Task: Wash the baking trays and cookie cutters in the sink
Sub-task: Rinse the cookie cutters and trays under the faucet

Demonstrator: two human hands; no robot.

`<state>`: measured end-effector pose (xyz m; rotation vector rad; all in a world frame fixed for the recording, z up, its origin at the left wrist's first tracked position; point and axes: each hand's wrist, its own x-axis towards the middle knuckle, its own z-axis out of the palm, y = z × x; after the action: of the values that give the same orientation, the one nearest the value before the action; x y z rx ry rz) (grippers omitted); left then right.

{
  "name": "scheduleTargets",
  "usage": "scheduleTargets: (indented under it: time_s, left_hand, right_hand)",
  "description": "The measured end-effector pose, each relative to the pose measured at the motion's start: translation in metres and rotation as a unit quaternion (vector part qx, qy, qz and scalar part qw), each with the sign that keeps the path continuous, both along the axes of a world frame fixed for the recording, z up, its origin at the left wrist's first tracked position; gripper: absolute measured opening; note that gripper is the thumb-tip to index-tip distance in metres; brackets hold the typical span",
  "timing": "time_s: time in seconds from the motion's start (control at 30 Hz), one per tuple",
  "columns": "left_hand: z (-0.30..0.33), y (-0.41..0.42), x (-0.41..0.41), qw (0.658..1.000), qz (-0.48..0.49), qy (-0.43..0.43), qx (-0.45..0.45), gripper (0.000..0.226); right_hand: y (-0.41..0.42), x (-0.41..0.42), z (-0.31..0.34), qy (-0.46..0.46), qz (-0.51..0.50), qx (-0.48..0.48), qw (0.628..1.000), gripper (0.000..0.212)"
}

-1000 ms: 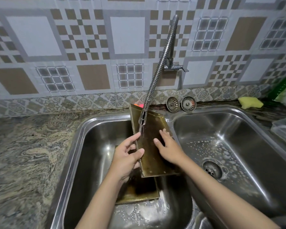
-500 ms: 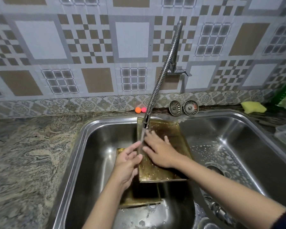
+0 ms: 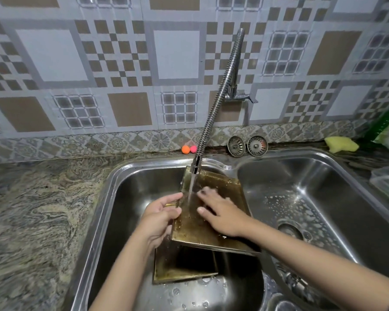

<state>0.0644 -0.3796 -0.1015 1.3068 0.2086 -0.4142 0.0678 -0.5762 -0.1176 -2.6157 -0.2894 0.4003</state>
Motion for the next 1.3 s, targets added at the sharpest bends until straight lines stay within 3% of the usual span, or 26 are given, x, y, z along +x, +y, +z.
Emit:
scheduleTargets:
  time_s: [0.1, 0.3, 0.43, 0.47, 0.63, 0.7, 0.8, 0.83, 1.0, 1.07, 1.23, 1.3]
  left_hand:
    - [0.011, -0.005, 0.001, 0.999, -0.041, -0.013, 0.009, 0.038]
    - [0.024, -0.009, 0.011, 0.998, -0.045, -0.037, 0.014, 0.038]
    - [0.035, -0.012, 0.007, 0.996, -0.062, -0.061, 0.016, 0.035]
    - [0.036, -0.014, 0.007, 0.996, -0.057, -0.065, 0.014, 0.035]
    - [0.033, -0.003, 0.012, 0.998, -0.027, -0.052, -0.013, 0.037]
    - [0.034, 0.001, 0.008, 0.998, -0.03, -0.048, -0.034, 0.037]
    - [0.03, -0.003, 0.0, 0.998, -0.04, -0.05, -0.027, 0.037]
    - [0.028, -0.005, -0.002, 0.998, -0.038, -0.047, -0.03, 0.038]
    - [0.013, -0.004, -0.001, 0.997, 0.02, -0.011, -0.069, 0.038]
    - [0.007, 0.005, 0.0, 0.996, 0.039, -0.003, -0.075, 0.038]
    - [0.006, -0.001, -0.006, 0.999, -0.011, -0.022, -0.041, 0.038]
    - [0.006, -0.01, -0.005, 0.998, -0.015, -0.025, -0.054, 0.038]
  right_hand:
    - [-0.01, 0.013, -0.004, 0.043, -0.184, -0.029, 0.982, 0.065]
    - [0.0, -0.007, 0.001, -0.029, -0.036, 0.127, 0.991, 0.052]
    - [-0.012, 0.02, -0.006, 0.001, -0.223, 0.094, 0.97, 0.06]
    - [-0.008, 0.02, -0.006, 0.002, -0.228, 0.097, 0.969, 0.059]
    - [0.004, -0.002, 0.004, -0.045, -0.013, 0.219, 0.975, 0.047]
    - [-0.006, 0.011, -0.004, -0.034, -0.038, 0.195, 0.979, 0.048]
    - [-0.01, 0.035, -0.006, 0.017, -0.196, 0.059, 0.979, 0.062]
    - [-0.004, 0.036, -0.005, 0.015, -0.205, 0.034, 0.978, 0.064]
    - [0.028, 0.003, 0.009, -0.015, 0.055, 0.098, 0.994, 0.051]
    - [0.014, 0.001, 0.005, -0.014, 0.072, 0.086, 0.994, 0.05]
    - [0.006, 0.027, -0.002, 0.005, -0.14, -0.014, 0.99, 0.063]
    - [0.02, 0.028, 0.003, -0.053, -0.132, 0.017, 0.99, 0.057]
